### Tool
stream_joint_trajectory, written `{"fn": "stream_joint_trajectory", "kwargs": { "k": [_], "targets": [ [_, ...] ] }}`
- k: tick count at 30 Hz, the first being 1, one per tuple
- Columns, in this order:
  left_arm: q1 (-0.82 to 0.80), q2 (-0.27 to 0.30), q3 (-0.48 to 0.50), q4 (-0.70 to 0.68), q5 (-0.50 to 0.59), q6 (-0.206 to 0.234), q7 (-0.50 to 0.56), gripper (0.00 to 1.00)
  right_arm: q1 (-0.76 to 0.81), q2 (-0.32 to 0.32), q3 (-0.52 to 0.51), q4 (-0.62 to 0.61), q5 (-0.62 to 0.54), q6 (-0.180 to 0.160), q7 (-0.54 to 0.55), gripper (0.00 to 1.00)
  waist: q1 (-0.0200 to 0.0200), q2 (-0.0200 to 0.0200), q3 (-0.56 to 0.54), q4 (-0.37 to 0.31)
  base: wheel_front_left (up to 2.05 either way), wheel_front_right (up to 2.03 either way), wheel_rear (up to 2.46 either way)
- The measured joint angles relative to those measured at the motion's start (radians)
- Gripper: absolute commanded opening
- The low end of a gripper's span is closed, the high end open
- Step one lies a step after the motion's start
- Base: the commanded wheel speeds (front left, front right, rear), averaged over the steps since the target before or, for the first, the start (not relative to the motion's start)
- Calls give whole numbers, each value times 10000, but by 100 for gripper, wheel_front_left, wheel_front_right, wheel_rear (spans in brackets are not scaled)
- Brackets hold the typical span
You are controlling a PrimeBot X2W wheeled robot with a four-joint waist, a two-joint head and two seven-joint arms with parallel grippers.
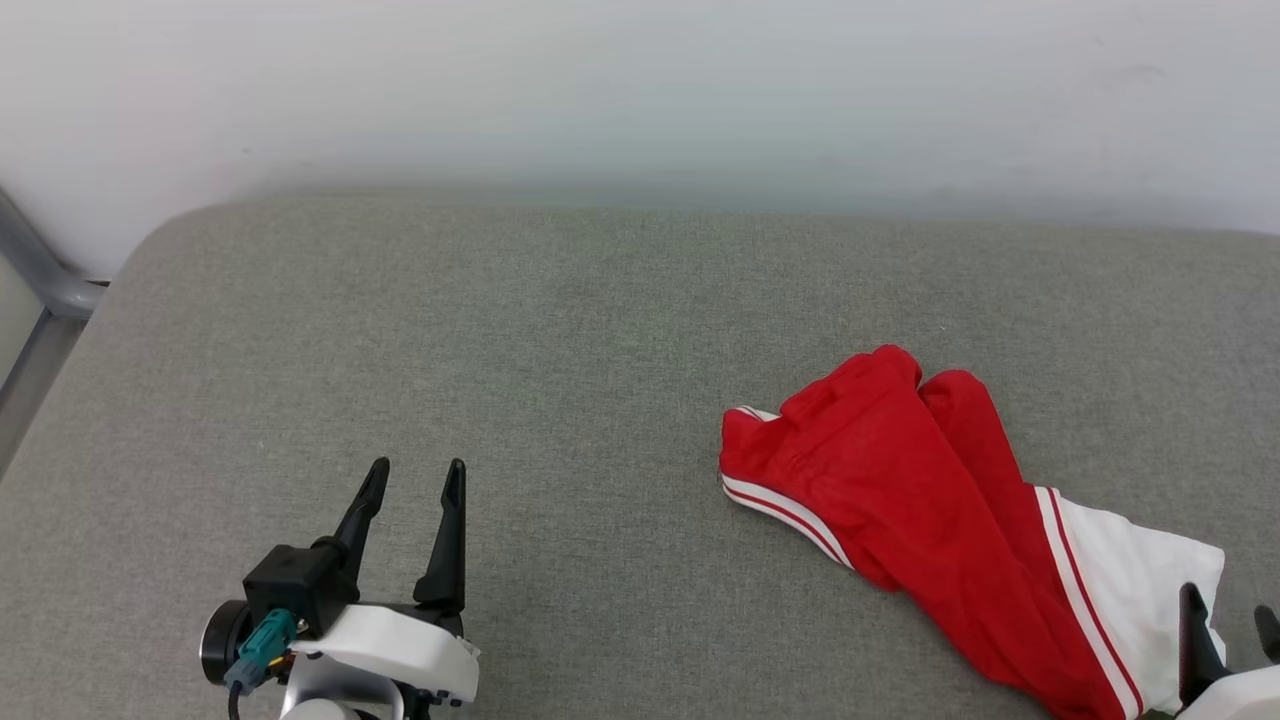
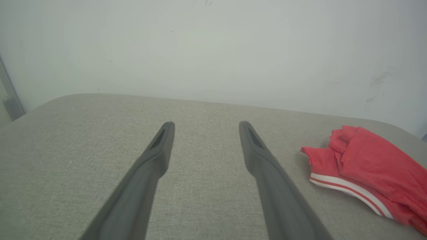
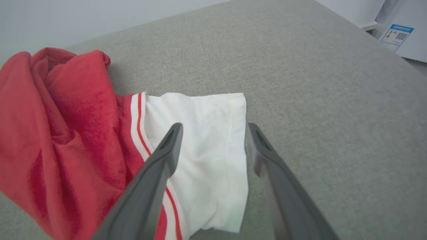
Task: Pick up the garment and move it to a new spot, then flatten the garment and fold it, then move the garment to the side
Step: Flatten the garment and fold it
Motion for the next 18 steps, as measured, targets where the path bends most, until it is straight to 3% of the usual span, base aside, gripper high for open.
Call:
{"fn": "stream_joint_trajectory", "kwargs": {
  "k": [3, 6, 13, 18],
  "targets": [
    [99, 31, -8, -8, -27, 40, 0, 100, -6, 0, 268, -222, -15, 2, -529, 100, 0, 0, -111, 2, 0, 0, 0],
    [118, 58, -23, -38, -44, 69, 35, 100, -17, 0, 732, -495, -59, 2, -370, 100, 0, 0, -197, -10, 0, 0, 0],
    [144, 105, -69, -222, -71, 127, 88, 100, -584, -59, 2579, -1047, 15, 2, 1937, 100, 0, 0, -81, -74, 0, 0, 0],
    [2, 136, -128, -322, -96, 125, 105, 100, -1541, -752, 3724, -1302, 353, 2, 3707, 100, 1, 0, 243, -20, 0, 0, 0]
  ]
}}
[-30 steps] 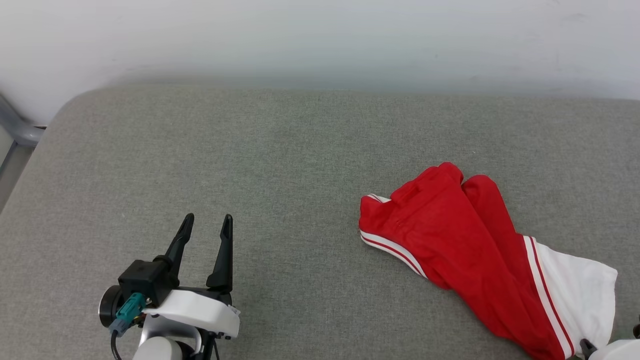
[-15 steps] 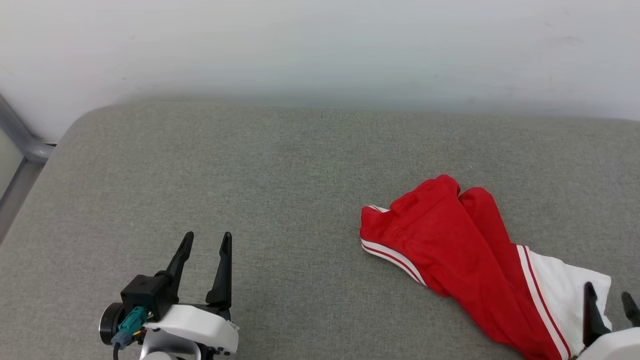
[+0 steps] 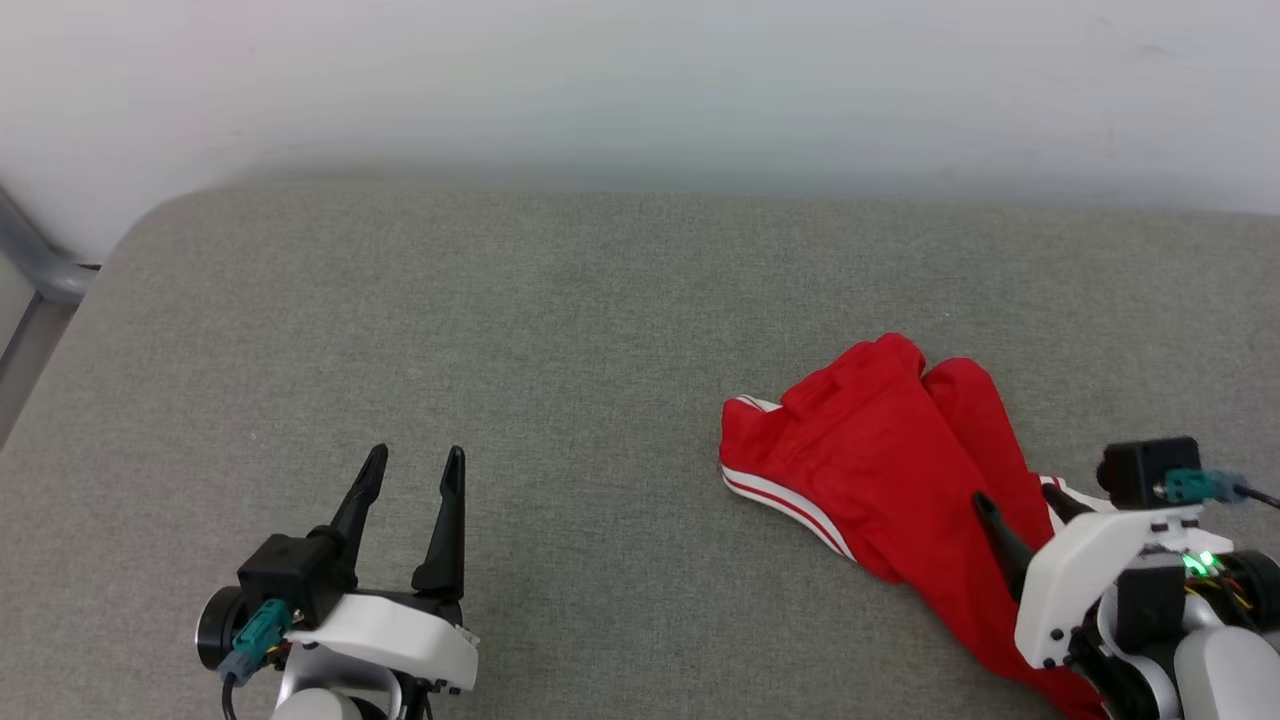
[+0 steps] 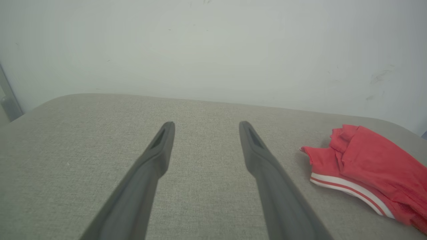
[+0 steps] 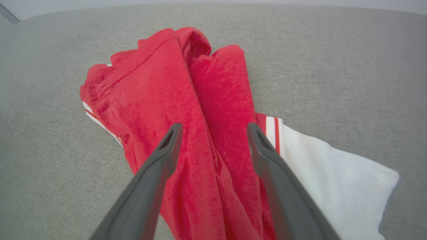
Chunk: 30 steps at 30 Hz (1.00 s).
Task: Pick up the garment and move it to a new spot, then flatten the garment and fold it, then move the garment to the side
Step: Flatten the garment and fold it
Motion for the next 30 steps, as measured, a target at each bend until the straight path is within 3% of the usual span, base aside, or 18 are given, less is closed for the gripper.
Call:
{"fn": "stream_joint_trajectory", "kwargs": {
  "k": [11, 12, 13, 21, 30],
  "targets": [
    [-473, 65, -105, 36, -50, -65, -35, 100, -1493, -788, 1365, 642, 917, 0, 2013, 100, 1, 0, 684, 286, 0, 0, 0],
    [-499, 67, -98, 56, -52, -65, -48, 100, -1560, -798, 1473, 708, 1028, -2, 2084, 45, 1, 0, 718, 309, 0, 0, 0],
    [-513, 71, -98, 71, -52, -67, -48, 100, -1596, -807, 1584, 736, 1110, 0, 2105, 0, 1, 0, 740, 326, 0, 0, 0],
    [-547, 121, -35, 180, -63, -65, -63, 100, -1913, -953, 2525, 146, 1081, 0, 1476, 0, 1, 0, 713, 221, 0, 0, 0],
    [-507, 167, -92, 245, -52, -10, -75, 100, -1787, -1039, 5260, -1189, 1338, 0, 1012, 0, 0, 0, 338, 19, 0, 0, 0]
  ]
}}
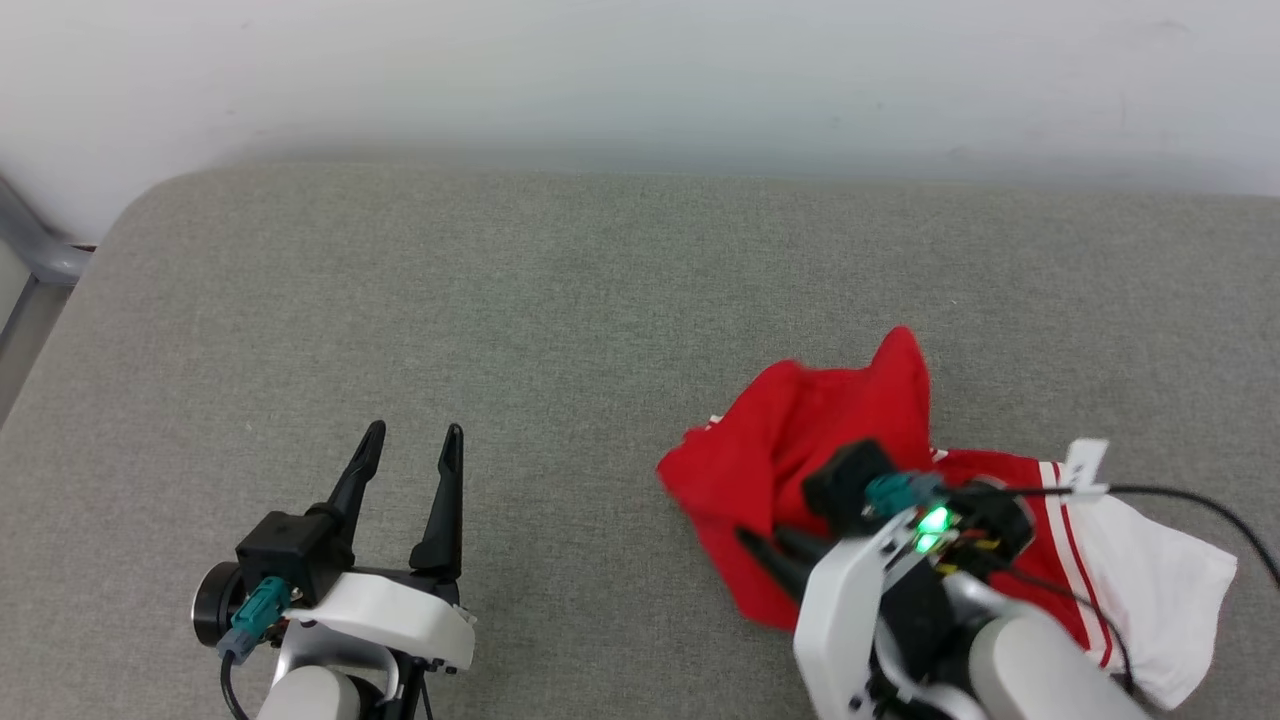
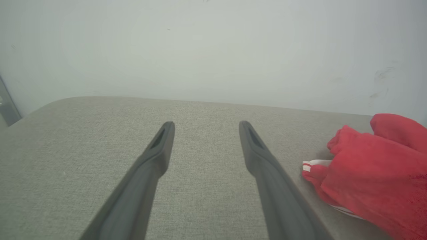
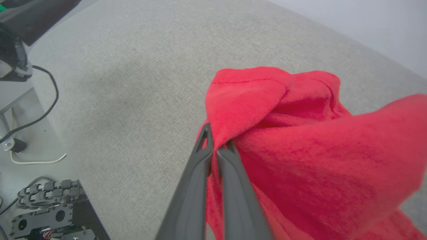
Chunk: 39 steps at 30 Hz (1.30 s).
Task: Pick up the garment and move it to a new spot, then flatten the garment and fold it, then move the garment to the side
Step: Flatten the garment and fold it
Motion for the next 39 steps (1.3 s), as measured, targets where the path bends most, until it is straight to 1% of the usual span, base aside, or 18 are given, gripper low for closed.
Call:
{"fn": "stream_joint_trajectory", "kwargs": {
  "k": [4, 7, 8, 10, 11, 12, 13, 15, 20, 23, 26, 31, 39],
  "targets": [
    [37, 36, -59, -2, -2, 2, 4, 100, 523, -98, 1530, -36, 431, 0, 151, 0, 0, 0, -107, -14, 0, 0, 0],
    [73, 44, -113, -8, -2, 2, 21, 100, 1004, -127, 2447, 295, 849, -2, 351, 0, 0, 0, -141, 19, 0, 0, 0],
    [79, 46, -127, -13, -2, 6, 31, 100, 1199, -121, 2660, 422, 1053, 0, 374, 0, 0, 0, -145, 33, 0, 0, 0],
    [96, 52, -144, -15, -10, 13, 40, 100, 1418, -169, 2953, 759, 1072, 0, 395, 0, 0, -1, -150, 49, 0, 0, 0],
    [103, 50, -157, -17, -12, 15, 58, 100, 1515, -148, 2957, 894, 1200, -2, 307, 4, 0, 0, -154, 59, 0, 0, 0],
    [117, 54, -169, -15, -13, 31, 59, 100, 1592, -136, 2951, 1018, 1264, -2, 190, 47, 0, 0, -161, 66, 0, 0, 0],
    [132, 54, -176, -8, -15, 38, 59, 100, 1644, -123, 2930, 1127, 1225, 0, 15, 100, 0, 0, -176, 72, 0, 0, 0],
    [181, 69, -192, 8, -29, 46, 61, 100, 1763, -2, 2715, 1179, 1083, -2, -600, 100, 0, 0, -208, 77, 0, 0, 0],
    [284, 84, -238, 36, -86, 102, 75, 100, 2031, 581, 1969, 890, 696, 0, -2732, 100, 0, 0, -371, 74, 0, 0, 0],
    [368, 90, -288, 69, -88, 132, 104, 100, 2220, 915, 1415, 608, 368, -2, -4031, 100, 0, 0, -492, 75, 0, 0, 0],
    [404, 113, -324, 75, -88, 176, 111, 100, 2305, 1187, 717, 464, -21, 2, -4951, 100, 0, 0, -626, 64, 0, 0, 0],
    [442, 125, -405, 88, -98, 190, 148, 100, 2450, 1498, -1026, 573, -957, 0, -5637, 100, 0, 0, -806, 57, 0, 0, 0],
    [567, 174, -454, 25, -111, 265, 151, 100, 2754, 1712, -3975, 408, -2155, 0, -5758, 100, 0, 0, -885, 35, 0, 0, 0]
  ]
}}
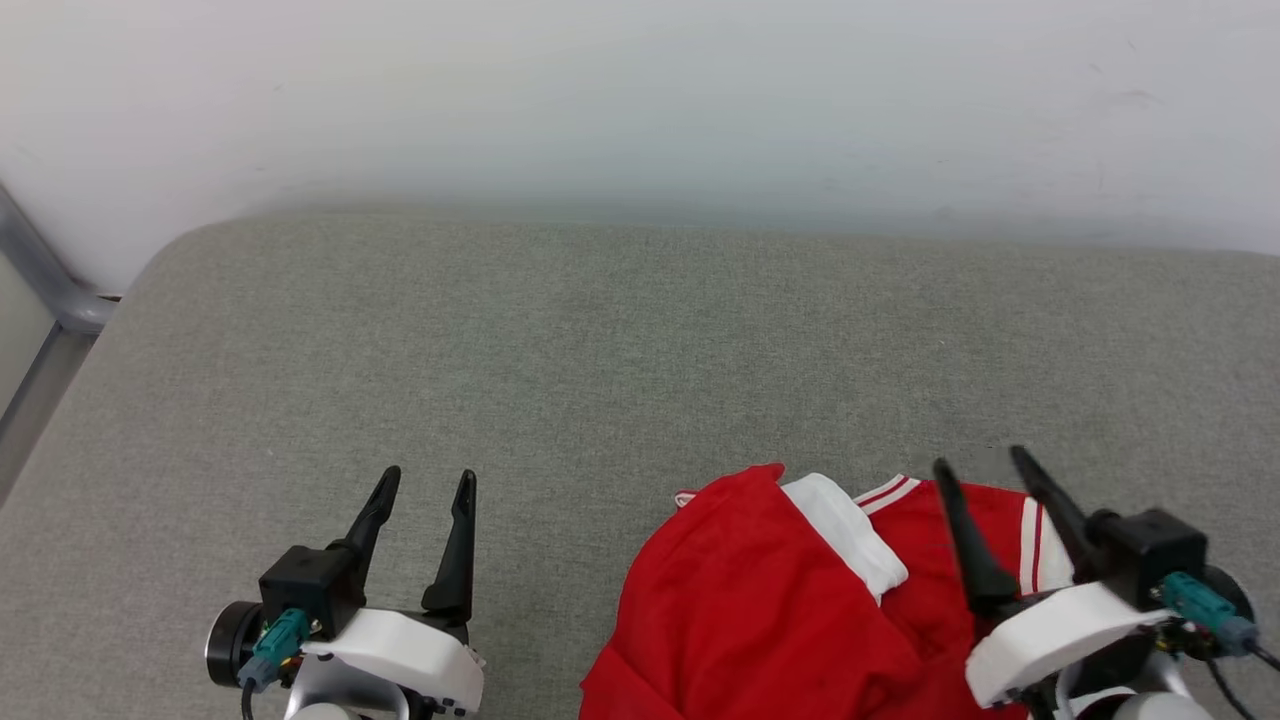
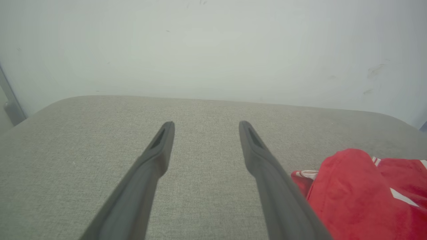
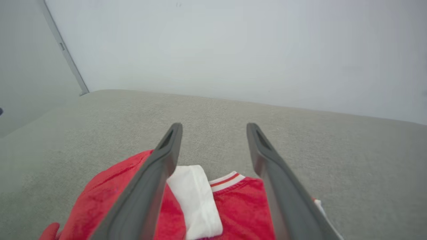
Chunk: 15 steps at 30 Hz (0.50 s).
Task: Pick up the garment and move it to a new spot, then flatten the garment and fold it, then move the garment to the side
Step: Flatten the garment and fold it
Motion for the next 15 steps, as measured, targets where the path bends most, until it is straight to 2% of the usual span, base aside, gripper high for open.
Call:
{"fn": "stream_joint_trajectory", "kwargs": {
  "k": [5, 9, 15],
  "targets": [
    [0, 63, -71, -50, -27, -12, 82, 100, 175, 27, -1455, -384, -441, 0, 226, 100, 0, 0, 72, -71, 0, 0, 0],
    [-178, 146, -370, -90, -98, -236, 441, 100, 338, 42, -2224, -798, -686, 0, 451, 100, 0, 0, 199, -139, 0, 0, 0],
    [-1072, 240, -1430, -63, -708, -654, 2105, 100, 384, 63, -2520, -1127, -698, 0, 773, 100, 0, 0, 463, -238, 0, 0, 0]
  ]
}}
